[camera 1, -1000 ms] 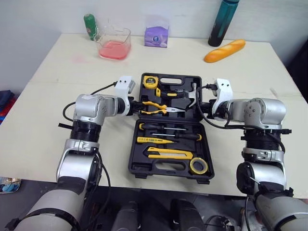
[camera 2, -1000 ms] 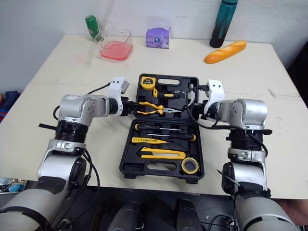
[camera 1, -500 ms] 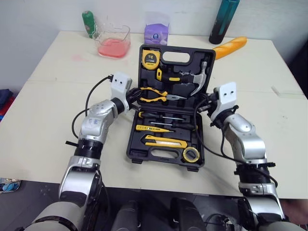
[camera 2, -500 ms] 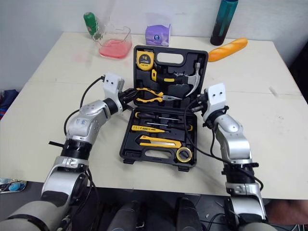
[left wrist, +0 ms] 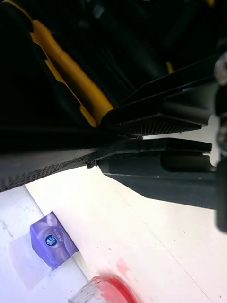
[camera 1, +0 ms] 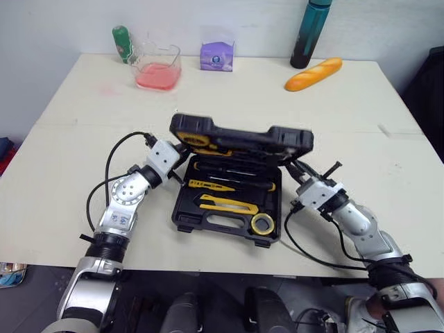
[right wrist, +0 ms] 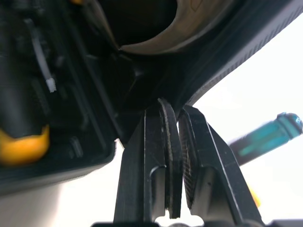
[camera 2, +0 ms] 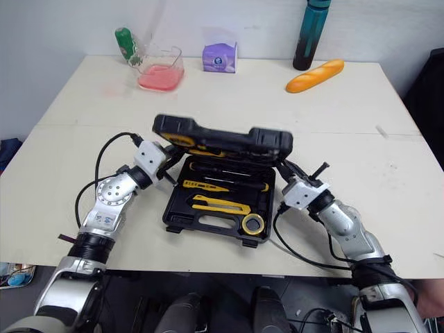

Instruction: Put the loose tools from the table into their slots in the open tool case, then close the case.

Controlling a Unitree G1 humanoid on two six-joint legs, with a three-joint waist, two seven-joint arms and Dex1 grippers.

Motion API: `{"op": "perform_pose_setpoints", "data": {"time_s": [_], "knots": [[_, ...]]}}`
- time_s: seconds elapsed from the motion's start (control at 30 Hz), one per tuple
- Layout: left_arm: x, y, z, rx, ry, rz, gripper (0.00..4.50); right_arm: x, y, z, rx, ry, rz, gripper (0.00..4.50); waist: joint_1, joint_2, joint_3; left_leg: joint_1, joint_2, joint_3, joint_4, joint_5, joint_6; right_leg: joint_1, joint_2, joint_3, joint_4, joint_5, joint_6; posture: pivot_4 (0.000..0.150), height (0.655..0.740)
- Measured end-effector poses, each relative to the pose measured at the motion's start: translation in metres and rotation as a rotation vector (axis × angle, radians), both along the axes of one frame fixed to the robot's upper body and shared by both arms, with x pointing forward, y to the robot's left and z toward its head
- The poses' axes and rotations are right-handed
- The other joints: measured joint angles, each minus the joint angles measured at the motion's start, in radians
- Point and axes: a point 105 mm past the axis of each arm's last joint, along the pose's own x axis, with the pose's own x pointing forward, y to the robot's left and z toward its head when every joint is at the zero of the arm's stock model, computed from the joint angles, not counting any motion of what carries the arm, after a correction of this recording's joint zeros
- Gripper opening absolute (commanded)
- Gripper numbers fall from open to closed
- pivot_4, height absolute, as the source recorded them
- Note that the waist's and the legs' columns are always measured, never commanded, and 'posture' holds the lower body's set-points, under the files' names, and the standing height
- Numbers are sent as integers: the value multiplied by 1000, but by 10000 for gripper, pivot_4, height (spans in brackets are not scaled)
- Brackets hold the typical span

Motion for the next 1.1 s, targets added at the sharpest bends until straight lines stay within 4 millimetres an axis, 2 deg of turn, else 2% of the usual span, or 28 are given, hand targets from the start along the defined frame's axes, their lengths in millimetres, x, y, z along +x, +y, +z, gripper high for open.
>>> {"op": "perform_pose_setpoints", "data": {"time_s": [0.03,0.1,0.2,0.3,0.33,0.43,0.5,0.53,0.6,0.77,0.83,0.87,0.9,1.03,1.1], "knots": [[-2,0,-1,6,1,-6,37,-1,-1,-2,-18,-1,5,0,1,0,0,2,0,0,-1,0,0,1,0,0,0,0,0,1500,7400],[-6,2,-3,4,8,-17,9380,-2,-2,-4,-35,17,17,0,1,-2,-1,3,1,0,-1,0,0,2,0,0,0,0,0,1500,7400],[-11,17,-12,29,58,0,22575,-6,-7,-12,-39,112,43,12549,3,-2,-1,4,1,-1,-1,0,0,4,0,0,-1,0,0,1500,7400],[-24,46,-25,52,148,43,36752,-16,-21,-39,-63,290,21,27718,4,-2,-1,3,1,-2,-1,-1,1,4,-1,-1,-2,0,0,1500,7400],[-29,56,-27,53,179,62,37453,-17,-23,-36,-32,304,18,33065,3,-2,-1,3,1,-2,0,-2,2,4,-1,-1,-2,0,0,1500,7400],[-44,62,-25,60,214,32,37453,-23,-27,-34,-25,384,32,33065,4,-2,-1,4,1,-5,1,-3,1,7,-1,-3,-3,0,-1,1500,7400],[-57,81,-27,59,267,56,37453,-30,-40,-38,37,476,10,33065,5,-1,-1,5,4,-6,1,-5,0,10,-3,-3,-6,-1,-1,1500,7400],[-62,96,-25,42,290,92,37453,-33,-53,-38,78,538,-24,33065,7,-1,0,5,4,-7,1,-5,0,11,-4,-4,-6,-1,-1,1500,7400],[-63,106,-16,14,281,122,37453,-34,-68,-36,122,590,-75,33065,15,0,0,6,3,-8,2,-6,1,12,-6,-6,-7,-1,-1,1500,7400],[-67,92,-3,-25,277,56,37453,-45,-60,-35,139,689,-9,33065,28,0,0,6,2,-8,1,-7,1,13,-7,-6,-7,-1,-1,1500,7400],[-69,87,-2,-40,294,32,37453,-50,-57,-36,167,750,18,28063,30,0,0,6,2,-8,1,-7,1,13,-7,-6,-8,-1,-1,1500,7400],[-69,86,-2,-45,303,26,33424,-52,-54,-35,185,774,34,24660,30,0,0,6,2,-8,2,-7,1,13,-5,-6,-8,-1,-1,1500,7400],[-69,83,-3,-51,313,16,31879,-53,-52,-34,190,791,47,21152,30,0,0,6,1,-8,2,-7,1,13,-3,-6,-8,-1,-1,1500,7400],[-66,69,0,-57,336,-45,14127,-53,-47,-32,194,813,65,25,30,0,0,6,2,-7,2,-7,1,13,-1,-6,-7,0,-1,1500,7400],[-62,61,4,-57,336,-77,4904,-51,-44,-30,202,819,69,0,30,0,0,6,2,-8,2,-7,1,13,-1,-6,-7,0,-1,1500,7400]]}}
